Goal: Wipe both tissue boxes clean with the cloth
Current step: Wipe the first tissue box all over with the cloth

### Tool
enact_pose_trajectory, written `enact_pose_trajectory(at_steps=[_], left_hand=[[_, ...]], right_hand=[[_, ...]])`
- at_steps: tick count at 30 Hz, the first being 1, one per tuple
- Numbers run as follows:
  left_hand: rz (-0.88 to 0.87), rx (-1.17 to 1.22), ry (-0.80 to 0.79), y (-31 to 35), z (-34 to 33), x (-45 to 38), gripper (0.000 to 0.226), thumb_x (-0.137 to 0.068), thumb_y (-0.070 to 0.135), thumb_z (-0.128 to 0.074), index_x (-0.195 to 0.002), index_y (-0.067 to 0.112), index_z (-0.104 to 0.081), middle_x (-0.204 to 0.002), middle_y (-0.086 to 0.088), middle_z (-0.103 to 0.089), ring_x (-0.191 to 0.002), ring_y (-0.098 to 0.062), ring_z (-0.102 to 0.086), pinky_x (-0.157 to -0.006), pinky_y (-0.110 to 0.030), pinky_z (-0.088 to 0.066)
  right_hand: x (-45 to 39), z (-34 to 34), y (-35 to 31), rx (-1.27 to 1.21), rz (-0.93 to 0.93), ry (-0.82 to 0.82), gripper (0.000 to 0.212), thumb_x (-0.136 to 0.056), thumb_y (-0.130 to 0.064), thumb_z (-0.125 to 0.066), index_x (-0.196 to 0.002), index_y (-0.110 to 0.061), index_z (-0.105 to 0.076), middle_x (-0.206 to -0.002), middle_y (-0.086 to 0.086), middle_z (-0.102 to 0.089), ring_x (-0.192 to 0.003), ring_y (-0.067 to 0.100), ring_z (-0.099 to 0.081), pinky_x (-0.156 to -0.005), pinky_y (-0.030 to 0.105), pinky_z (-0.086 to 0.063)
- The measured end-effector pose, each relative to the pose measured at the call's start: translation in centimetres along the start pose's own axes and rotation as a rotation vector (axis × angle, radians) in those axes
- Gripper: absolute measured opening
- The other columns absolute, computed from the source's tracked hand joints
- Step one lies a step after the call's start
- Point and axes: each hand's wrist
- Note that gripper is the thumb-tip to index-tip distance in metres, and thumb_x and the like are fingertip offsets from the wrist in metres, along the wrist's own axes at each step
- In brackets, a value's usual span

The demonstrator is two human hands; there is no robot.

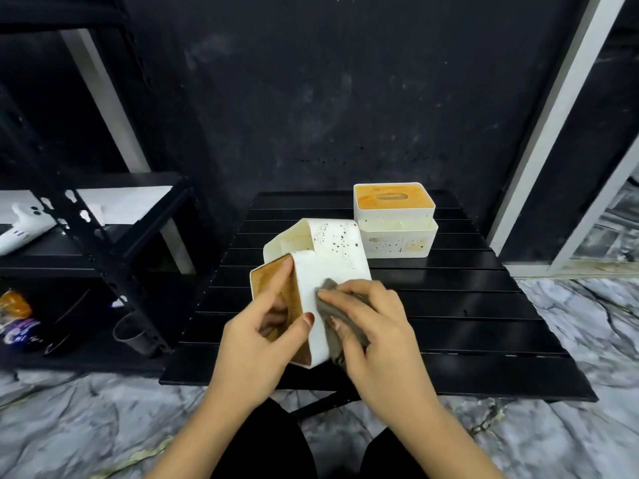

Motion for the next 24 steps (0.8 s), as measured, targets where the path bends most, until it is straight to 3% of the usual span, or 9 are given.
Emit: enact_pose_trajectory(at_steps=[5, 8, 13, 16, 20, 24], left_hand=[[0.026, 0.002, 0.013, -0.1, 0.3, -0.5, 0.067, -0.08, 0.01, -0.068, -0.121, 0.056, -0.042, -0.092, -0.003, -0.065, -0.078, -0.005, -0.064, -0.07, -0.008, -0.046], [0.027, -0.003, 0.02, -0.2, 0.4, -0.5, 0.067, -0.08, 0.011, -0.067, -0.124, 0.055, -0.042, -0.089, -0.001, -0.065, -0.076, -0.005, -0.062, -0.071, -0.008, -0.047], [0.023, 0.002, 0.002, -0.5, 0.6, -0.7, 0.069, -0.081, 0.004, -0.068, -0.125, 0.052, -0.044, -0.08, 0.014, -0.065, -0.073, 0.0, -0.061, -0.07, -0.009, -0.046], [0.026, 0.024, 0.011, -0.5, 0.8, -0.9, 0.066, -0.077, 0.014, -0.072, -0.122, 0.054, -0.045, -0.078, 0.013, -0.064, -0.07, 0.001, -0.06, -0.069, -0.008, -0.045], [0.037, 0.033, -0.004, -0.4, 1.0, -1.0, 0.067, -0.083, 0.007, -0.066, -0.122, 0.056, -0.043, -0.089, -0.004, -0.066, -0.074, -0.007, -0.064, -0.069, -0.013, -0.048], [0.059, 0.059, -0.009, -0.1, 1.3, -1.0, 0.066, -0.086, 0.005, -0.06, -0.124, 0.055, -0.04, -0.094, -0.008, -0.067, -0.08, -0.009, -0.067, -0.069, -0.012, -0.049]], right_hand=[[-1.5, 0.9, 2.0, 0.032, -0.108, 0.016, 0.034, -0.083, -0.004, -0.059, -0.11, -0.024, -0.065, -0.103, -0.014, -0.05, -0.097, 0.018, -0.051, -0.087, 0.001, -0.028], [-0.5, 1.0, 1.9, 0.063, -0.122, 0.05, 0.032, -0.083, -0.006, -0.057, -0.11, -0.023, -0.065, -0.103, -0.017, -0.048, -0.096, 0.016, -0.05, -0.087, 0.001, -0.028], [-0.3, -0.5, -0.6, 0.062, 0.022, -0.001, 0.031, -0.086, -0.024, -0.044, -0.111, -0.026, -0.061, -0.109, -0.017, -0.046, -0.094, 0.01, -0.043, -0.083, 0.018, -0.04], [-2.1, -0.4, 0.0, 0.072, -0.016, 0.019, 0.031, -0.085, -0.013, -0.051, -0.11, -0.026, -0.064, -0.105, -0.017, -0.046, -0.093, 0.014, -0.045, -0.081, 0.023, -0.041], [-3.8, 0.5, 1.7, 0.049, -0.175, 0.007, 0.034, -0.085, -0.002, -0.058, -0.112, -0.022, -0.065, -0.105, -0.014, -0.047, -0.101, 0.016, -0.048, -0.086, 0.01, -0.033], [-3.6, 1.0, 1.9, -0.073, -0.315, -0.02, 0.032, -0.088, -0.008, -0.057, -0.114, -0.026, -0.063, -0.113, -0.009, -0.051, -0.103, -0.002, -0.046, -0.088, -0.004, -0.026]])
Point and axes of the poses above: each hand's wrist, its own x-axis away from the middle knuckle, its own z-axis out of the back of the hand, y = z × x
